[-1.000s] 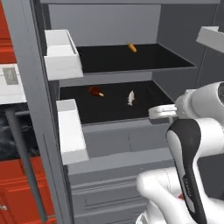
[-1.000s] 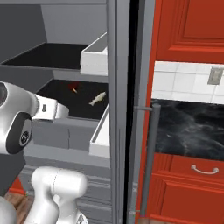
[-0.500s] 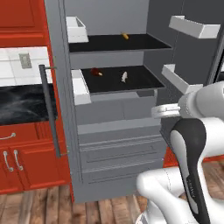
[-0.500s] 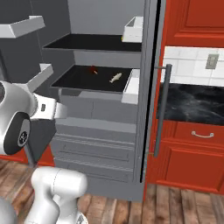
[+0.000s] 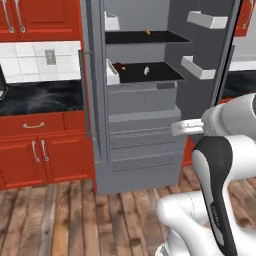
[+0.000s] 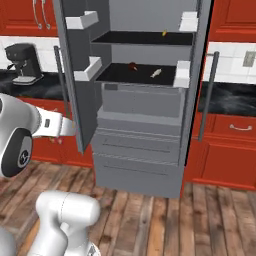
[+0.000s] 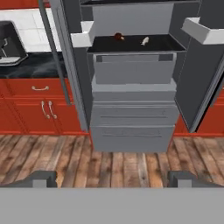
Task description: Transport the fish and mushroom to the fridge. Place the fish on the rack containing meat and place the mushroom on the rack containing the vegetable, ensuring meats and vegetables are on different racks.
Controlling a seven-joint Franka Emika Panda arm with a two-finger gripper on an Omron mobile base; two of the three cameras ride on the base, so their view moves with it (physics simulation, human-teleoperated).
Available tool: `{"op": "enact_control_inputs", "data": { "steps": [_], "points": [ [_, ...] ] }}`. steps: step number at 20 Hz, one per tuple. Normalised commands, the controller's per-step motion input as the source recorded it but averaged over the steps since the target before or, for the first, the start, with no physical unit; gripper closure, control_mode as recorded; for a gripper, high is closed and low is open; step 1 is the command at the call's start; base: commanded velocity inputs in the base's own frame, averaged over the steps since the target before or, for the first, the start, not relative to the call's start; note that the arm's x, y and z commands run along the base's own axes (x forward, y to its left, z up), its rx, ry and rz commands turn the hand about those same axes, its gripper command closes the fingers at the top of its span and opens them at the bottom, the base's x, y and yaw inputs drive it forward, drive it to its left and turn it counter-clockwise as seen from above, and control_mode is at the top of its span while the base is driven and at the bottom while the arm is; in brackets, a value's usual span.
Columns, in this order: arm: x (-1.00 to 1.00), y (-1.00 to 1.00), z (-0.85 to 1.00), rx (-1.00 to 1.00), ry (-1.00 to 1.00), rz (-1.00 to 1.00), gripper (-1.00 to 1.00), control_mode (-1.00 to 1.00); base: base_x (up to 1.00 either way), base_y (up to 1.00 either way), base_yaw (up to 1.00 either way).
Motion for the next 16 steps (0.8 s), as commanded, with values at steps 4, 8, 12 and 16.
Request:
{"op": "enact_control_inputs", "data": {
  "steps": [4,8,12,16],
  "points": [
    [0.00,0.00,0.00,0.00,0.00,0.00,-1.00,1.00,-1.00,0.16,0.00],
    [0.00,0.00,0.00,0.00,0.00,0.00,-1.00,1.00,-1.00,0.15,0.00],
    [0.00,0.00,0.00,0.00,0.00,0.00,-1.00,1.00,-1.00,0.20,0.00],
    [0.00,0.00,0.00,0.00,0.00,0.00,-1.00,1.00,-1.00,0.05,0.00]
  ]
}}
